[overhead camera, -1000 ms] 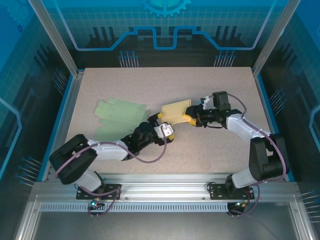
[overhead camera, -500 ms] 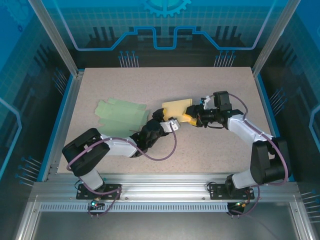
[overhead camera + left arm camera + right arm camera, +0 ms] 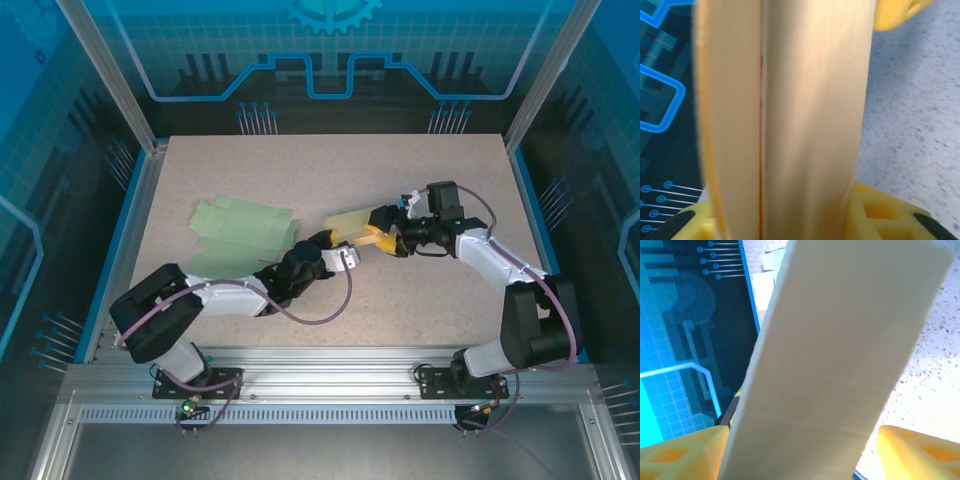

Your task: Fold the paper box

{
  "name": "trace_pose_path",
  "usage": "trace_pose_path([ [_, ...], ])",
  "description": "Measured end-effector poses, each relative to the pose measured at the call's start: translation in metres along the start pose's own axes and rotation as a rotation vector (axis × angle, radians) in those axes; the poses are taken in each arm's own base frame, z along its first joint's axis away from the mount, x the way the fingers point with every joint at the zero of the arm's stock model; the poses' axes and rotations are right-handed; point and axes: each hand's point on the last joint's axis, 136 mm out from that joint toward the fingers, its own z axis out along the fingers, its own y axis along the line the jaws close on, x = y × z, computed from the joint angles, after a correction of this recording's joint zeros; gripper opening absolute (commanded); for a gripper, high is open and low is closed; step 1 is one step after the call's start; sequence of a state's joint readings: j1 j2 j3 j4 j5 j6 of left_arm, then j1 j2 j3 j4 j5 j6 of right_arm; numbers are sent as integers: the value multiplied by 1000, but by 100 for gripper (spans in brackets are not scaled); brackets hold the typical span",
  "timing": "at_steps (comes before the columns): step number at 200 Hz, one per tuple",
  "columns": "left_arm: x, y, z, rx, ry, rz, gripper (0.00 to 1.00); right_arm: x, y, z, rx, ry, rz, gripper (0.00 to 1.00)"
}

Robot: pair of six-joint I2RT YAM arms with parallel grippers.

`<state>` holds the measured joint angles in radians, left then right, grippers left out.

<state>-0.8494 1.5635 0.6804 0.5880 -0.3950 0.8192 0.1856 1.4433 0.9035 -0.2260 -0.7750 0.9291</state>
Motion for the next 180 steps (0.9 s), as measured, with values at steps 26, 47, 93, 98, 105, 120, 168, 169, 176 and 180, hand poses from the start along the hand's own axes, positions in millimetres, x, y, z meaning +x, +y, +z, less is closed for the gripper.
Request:
trace_pose_path([
  [26, 1, 0, -9, 119, 57, -35, 31, -4, -5, -17, 41, -57, -8, 100],
  [47, -1, 6, -17, 219, 102, -80, 32, -10, -1, -43, 61, -151, -43, 100],
  [93, 15, -11, -46, 490, 230, -156, 34, -7, -12, -89, 233, -312, -145, 100],
  [98, 17, -15, -50, 518, 243, -161, 34, -6, -14, -92, 263, -321, -157, 100],
  [105, 19, -19, -55, 556, 260, -170, 34, -5, -18, -97, 315, -333, -172, 100],
  [120, 20, -29, -62, 632, 289, -180, 34, -3, -23, -105, 421, -355, -219, 100],
  [168, 18, -54, -50, 816, 377, -198, 33, 15, -18, -116, 658, -364, -425, 100],
  [169, 19, -55, -49, 821, 380, -197, 33, 15, -18, -116, 658, -364, -428, 100],
  [176, 20, -58, -45, 836, 393, -192, 33, 16, -17, -115, 666, -356, -451, 100],
  [180, 21, -61, -43, 848, 400, -191, 33, 17, -17, -114, 668, -350, -465, 100],
])
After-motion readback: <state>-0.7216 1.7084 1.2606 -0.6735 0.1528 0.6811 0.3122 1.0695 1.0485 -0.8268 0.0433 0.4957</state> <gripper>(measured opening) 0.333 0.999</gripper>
